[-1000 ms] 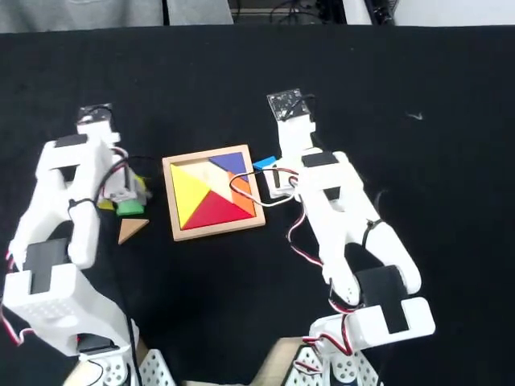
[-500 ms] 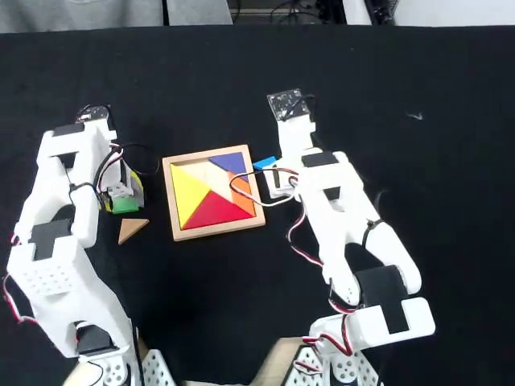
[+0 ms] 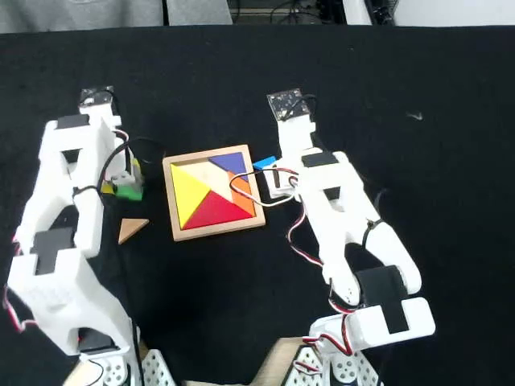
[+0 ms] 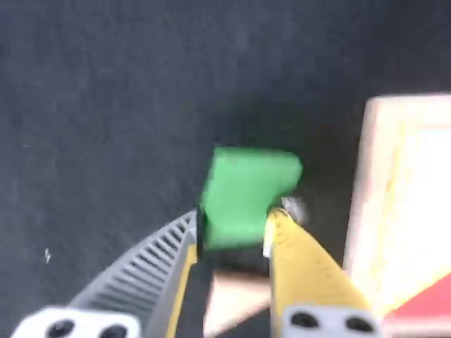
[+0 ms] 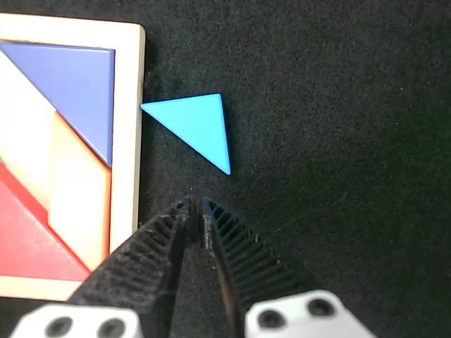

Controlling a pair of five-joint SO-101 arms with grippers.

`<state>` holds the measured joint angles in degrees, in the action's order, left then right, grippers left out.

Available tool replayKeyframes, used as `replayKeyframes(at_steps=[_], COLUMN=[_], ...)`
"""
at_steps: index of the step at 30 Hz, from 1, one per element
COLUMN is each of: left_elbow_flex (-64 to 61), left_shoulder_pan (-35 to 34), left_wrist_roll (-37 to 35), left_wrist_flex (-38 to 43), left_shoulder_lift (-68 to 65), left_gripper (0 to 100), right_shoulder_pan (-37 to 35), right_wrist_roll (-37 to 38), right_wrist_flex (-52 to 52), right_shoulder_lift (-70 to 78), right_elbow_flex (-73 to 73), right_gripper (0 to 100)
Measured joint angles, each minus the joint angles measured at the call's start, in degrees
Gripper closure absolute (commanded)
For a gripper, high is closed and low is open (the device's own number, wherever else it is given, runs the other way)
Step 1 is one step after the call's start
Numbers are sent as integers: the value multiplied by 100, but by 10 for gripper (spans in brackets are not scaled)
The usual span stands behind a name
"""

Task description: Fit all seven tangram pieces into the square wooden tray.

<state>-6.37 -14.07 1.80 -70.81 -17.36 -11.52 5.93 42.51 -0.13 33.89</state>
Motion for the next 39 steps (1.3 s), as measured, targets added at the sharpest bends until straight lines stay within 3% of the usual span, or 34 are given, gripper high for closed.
replayKeyframes(at_steps=[10,20,24,39], left_elbow_flex=[-396,-448,-651,-325], left_shoulder_pan=[281,211,237,62], left_wrist_roll=[0,176,220,220], left_wrist_flex=[-9,545,932,1090], left_shoulder_lift=[501,501,484,-369], left_gripper=[844,842,748,752], right_shoulder_pan=[0,0,0,0], right_wrist_roll=[0,0,0,0], right_wrist_flex=[0,0,0,0], right_shoulder_lift=[0,0,0,0], right_elbow_flex=[0,0,0,0], right_gripper=[987,987,987,987])
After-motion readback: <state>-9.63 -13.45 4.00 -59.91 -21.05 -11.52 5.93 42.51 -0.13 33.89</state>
